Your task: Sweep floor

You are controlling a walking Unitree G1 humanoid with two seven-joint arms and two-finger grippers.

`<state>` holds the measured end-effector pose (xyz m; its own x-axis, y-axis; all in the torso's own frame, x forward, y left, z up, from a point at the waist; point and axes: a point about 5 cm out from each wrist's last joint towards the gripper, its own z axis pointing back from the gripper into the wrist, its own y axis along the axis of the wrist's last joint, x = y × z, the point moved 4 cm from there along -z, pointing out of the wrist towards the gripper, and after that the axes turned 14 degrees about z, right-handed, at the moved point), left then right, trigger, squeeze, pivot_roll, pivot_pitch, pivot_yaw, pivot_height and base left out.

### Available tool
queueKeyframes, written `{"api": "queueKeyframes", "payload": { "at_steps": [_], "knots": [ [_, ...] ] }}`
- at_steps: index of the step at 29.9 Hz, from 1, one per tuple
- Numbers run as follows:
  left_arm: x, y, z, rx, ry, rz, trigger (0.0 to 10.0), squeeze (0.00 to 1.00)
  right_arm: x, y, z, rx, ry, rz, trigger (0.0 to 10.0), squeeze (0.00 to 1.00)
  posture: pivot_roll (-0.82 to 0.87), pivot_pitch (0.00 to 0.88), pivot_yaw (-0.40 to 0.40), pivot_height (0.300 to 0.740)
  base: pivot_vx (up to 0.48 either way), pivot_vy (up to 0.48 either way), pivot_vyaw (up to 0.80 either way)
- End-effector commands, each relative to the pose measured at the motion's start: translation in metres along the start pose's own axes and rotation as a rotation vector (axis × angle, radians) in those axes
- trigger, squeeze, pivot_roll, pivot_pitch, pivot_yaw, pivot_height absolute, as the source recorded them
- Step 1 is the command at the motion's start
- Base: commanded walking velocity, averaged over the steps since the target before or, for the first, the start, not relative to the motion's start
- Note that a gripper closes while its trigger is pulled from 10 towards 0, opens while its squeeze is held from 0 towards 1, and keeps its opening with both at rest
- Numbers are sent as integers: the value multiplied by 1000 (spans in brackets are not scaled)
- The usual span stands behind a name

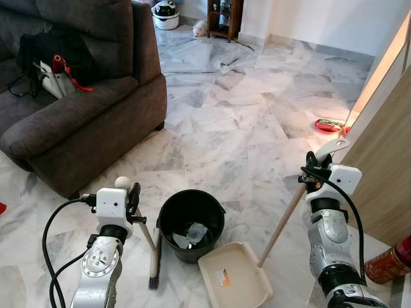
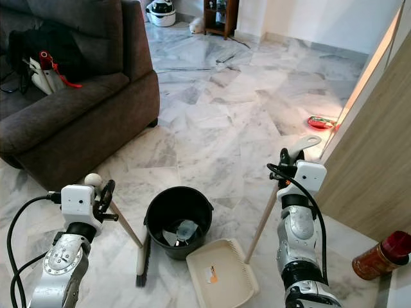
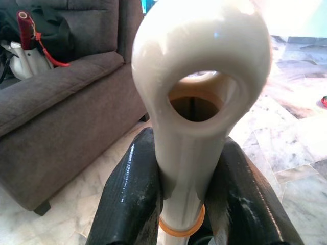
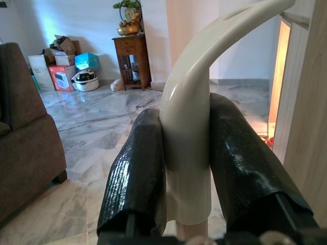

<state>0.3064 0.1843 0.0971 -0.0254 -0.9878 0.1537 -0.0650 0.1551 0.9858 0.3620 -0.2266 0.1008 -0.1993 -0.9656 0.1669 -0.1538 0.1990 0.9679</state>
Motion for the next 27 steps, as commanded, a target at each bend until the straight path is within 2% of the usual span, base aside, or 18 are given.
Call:
{"api": "queueKeyframes", "payload": {
  "at_steps": [1,15,27],
  "knots": [
    [3,13,-2,58,-13,-9,10000,0,-2,7,-3,36,-8,-24,10000,0,114,71,23,740,0,0,0],
    [3,14,-4,64,-9,-4,10000,0,-9,10,-4,43,17,-35,10000,0,106,84,22,740,0,0,0],
    [3,14,-5,65,-11,-3,10000,0,-14,9,-3,41,41,-40,10000,0,104,91,24,740,-247,0,0]
  ]
}}
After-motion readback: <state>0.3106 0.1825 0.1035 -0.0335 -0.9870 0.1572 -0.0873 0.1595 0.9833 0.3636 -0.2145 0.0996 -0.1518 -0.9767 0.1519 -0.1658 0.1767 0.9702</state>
